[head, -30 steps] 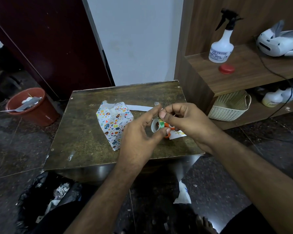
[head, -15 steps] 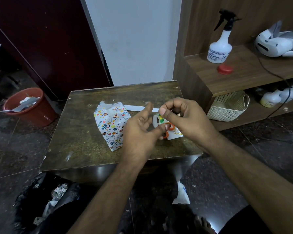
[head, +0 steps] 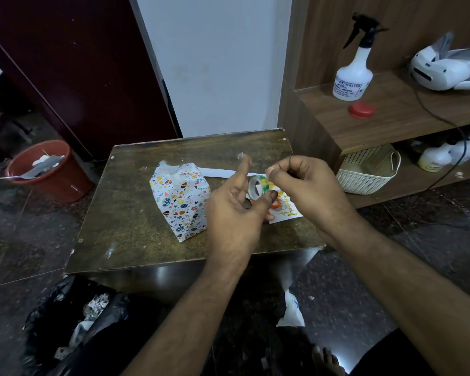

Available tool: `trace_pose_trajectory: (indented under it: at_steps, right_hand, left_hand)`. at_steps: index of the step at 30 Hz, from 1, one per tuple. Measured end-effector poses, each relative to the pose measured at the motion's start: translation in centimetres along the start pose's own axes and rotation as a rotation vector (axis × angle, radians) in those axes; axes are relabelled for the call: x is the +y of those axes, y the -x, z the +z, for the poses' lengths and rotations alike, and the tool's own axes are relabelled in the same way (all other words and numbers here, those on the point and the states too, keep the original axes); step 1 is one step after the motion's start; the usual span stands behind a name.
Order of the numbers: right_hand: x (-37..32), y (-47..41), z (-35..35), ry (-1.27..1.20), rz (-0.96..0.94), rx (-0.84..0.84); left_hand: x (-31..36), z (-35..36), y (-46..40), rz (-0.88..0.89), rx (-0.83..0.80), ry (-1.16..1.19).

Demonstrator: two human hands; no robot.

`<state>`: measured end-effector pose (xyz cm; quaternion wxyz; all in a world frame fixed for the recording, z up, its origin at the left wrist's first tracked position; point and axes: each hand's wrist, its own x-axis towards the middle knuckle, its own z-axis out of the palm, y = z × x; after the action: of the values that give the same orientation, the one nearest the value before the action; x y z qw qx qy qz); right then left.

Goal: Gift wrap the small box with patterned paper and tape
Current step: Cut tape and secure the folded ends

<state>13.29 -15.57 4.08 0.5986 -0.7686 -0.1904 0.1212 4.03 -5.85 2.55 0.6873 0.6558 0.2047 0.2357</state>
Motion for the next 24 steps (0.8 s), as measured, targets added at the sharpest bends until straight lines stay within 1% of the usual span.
trace_pose_trajectory:
  at_steps: [3,6,9,11,13,17,19,22,24]
  right_hand:
    - [0.4,0.0,-0.2,0.003,0.14,-0.076]
    - [0.5,0.0,-0.5,0.023,0.189,-0.082]
    - [0.4,0.2,-0.6,-0.088,0.254,-0.149]
    - [0.4,0.3,-0.4,-0.155,0.229,-0.194]
    - [0.7,0.3,-0.2,-0.143,0.154,-0.203]
    - [1.6,-0.6,-0.2,-0.14,0.08,-0.138]
    - [2.0,-1.3,-0.4,-0.029,0.014,-0.106]
    - [2.4,-2.1,-0.5,0.313,-0.115,-0.094]
    - [2.6,-2.3,-0.4,0.509,-0.168,-0.138]
  left_hand:
    - [-0.5,0.5,-0.2,0.017,0.025,-0.001]
    - [-0.8,0.7,-0.4,0.034,0.059,-0.025]
    - [-1.1,0.9,-0.9,0.052,0.133,-0.03]
    - [-1.4,1.1,-1.2,0.062,0.167,-0.024]
    - [-1.6,1.4,-1.3,0.071,0.176,-0.03]
    - [-2.2,1.8,-1.5,0.104,0.179,-0.129]
    - [-2.5,1.7,-1.6,0.104,0.185,-0.16]
    - [-2.7,1.4,-1.5,0.122,0.197,-0.207]
    - [-2.7,1.0,-1.5,0.106,0.206,-0.221]
